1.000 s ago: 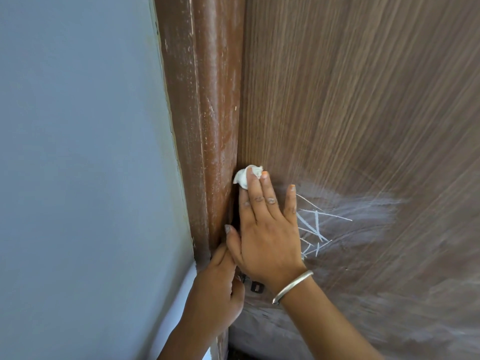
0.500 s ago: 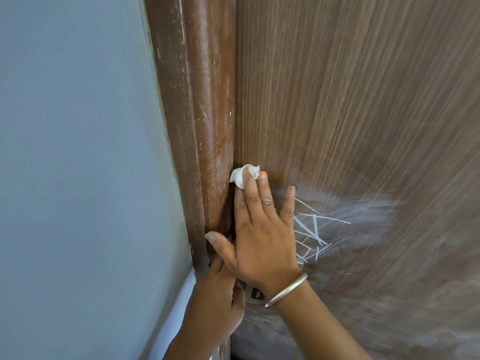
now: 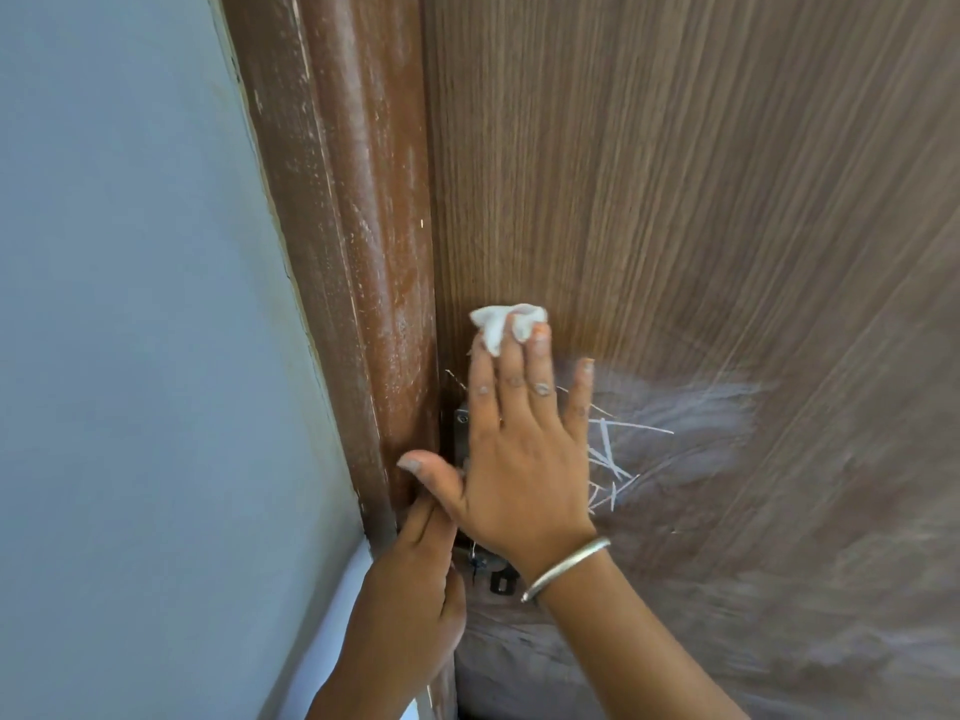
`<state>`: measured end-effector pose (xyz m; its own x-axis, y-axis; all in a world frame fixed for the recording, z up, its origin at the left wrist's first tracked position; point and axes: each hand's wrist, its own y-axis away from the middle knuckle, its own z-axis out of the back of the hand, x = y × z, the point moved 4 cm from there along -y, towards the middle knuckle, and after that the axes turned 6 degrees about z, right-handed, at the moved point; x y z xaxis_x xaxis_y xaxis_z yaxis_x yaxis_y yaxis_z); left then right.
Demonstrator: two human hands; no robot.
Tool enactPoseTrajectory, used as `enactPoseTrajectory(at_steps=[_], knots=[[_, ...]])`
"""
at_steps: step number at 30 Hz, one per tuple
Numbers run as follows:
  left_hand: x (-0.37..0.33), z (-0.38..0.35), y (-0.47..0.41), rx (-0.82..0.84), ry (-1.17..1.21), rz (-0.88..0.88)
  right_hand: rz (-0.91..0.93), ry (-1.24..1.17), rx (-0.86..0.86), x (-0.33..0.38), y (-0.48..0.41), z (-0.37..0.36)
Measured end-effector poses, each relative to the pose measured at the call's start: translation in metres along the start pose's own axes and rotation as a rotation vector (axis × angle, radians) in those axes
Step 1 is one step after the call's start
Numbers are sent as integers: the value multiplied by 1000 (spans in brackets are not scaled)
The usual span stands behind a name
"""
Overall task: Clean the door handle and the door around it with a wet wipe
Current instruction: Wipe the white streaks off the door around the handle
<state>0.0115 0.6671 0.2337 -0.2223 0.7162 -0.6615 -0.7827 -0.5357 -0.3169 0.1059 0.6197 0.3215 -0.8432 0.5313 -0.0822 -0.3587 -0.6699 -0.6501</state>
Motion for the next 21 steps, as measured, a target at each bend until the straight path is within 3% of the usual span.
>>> enactPoseTrajectory(at_steps=[3,12,18,21], knots=[[-2,0,0,2,8,-3,-19,27,24,-3,3,0],[-8,3,2,55,-42,58,-331,93,-87,-72,44,14],[-9,6,2,60,-72,85,-123,87,-28,-48,33,8],[-8,9,5,80,-83,92,-126,114,-56,-42,33,6]])
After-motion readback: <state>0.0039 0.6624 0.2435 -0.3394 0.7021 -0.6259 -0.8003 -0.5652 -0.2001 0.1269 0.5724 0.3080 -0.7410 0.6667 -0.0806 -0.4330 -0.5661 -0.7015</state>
